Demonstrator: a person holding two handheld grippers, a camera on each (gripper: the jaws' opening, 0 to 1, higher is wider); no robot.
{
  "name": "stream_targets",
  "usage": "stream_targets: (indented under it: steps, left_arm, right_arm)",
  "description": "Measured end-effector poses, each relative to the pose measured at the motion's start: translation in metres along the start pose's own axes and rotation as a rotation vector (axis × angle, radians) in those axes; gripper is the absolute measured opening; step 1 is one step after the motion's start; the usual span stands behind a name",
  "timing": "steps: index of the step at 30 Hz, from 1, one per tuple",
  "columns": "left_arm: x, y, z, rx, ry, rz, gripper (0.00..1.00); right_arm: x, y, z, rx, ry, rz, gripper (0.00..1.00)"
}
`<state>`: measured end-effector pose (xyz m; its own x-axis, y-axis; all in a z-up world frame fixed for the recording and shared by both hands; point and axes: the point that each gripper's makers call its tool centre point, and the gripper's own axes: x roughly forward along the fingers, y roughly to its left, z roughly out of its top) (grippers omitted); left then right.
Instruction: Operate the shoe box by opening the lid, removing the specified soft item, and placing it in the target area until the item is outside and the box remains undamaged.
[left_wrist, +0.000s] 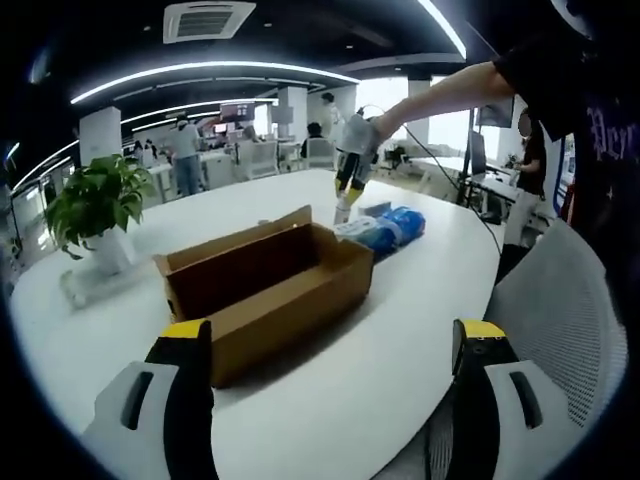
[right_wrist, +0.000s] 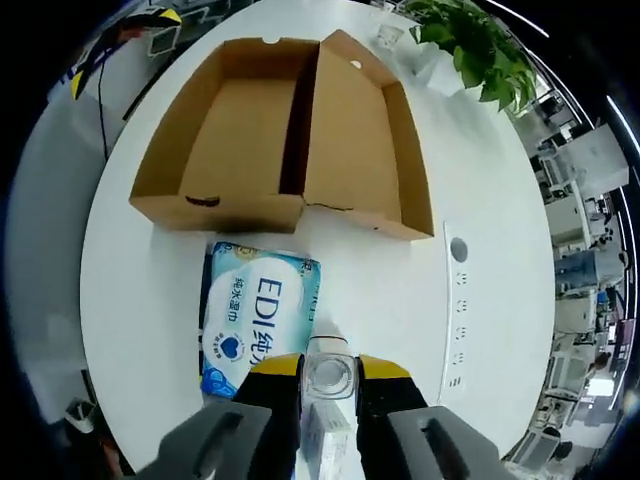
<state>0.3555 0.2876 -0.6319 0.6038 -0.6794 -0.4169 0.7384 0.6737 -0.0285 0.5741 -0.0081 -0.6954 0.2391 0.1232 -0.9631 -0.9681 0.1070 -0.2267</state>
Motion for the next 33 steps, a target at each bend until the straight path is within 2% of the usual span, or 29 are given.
stream_targets:
  steps: [8, 16, 22, 26, 33]
  left_arm:
    - [0.0, -0.002, -0.004, -0.007, 0.005, 0.004, 0.99]
    - [-0.002, 0.0, -0.008, -0.014, 0.01, 0.018, 0.99]
    - [-0.004, 0.002, -0.009, -0.019, 0.009, 0.026, 0.99]
    - [-0.005, 0.003, -0.011, -0.022, 0.015, 0.029, 0.99]
    - [-0.006, 0.006, -0.012, -0.027, 0.016, 0.035, 0.99]
  right_arm:
    - [0.005, -0.002, -0.002, 0.013, 0.006, 0.026, 0.15]
    - [0.007, -0.007, 0.004, 0.011, -0.014, 0.041, 0.16]
    - [0.009, -0.012, 0.001, 0.012, 0.0, 0.035, 0.17]
    - [0.011, -0.014, -0.001, 0.036, 0.007, 0.037, 0.19]
    - [0.013, -0.018, 0.001, 0.076, 0.004, 0.036, 0.17]
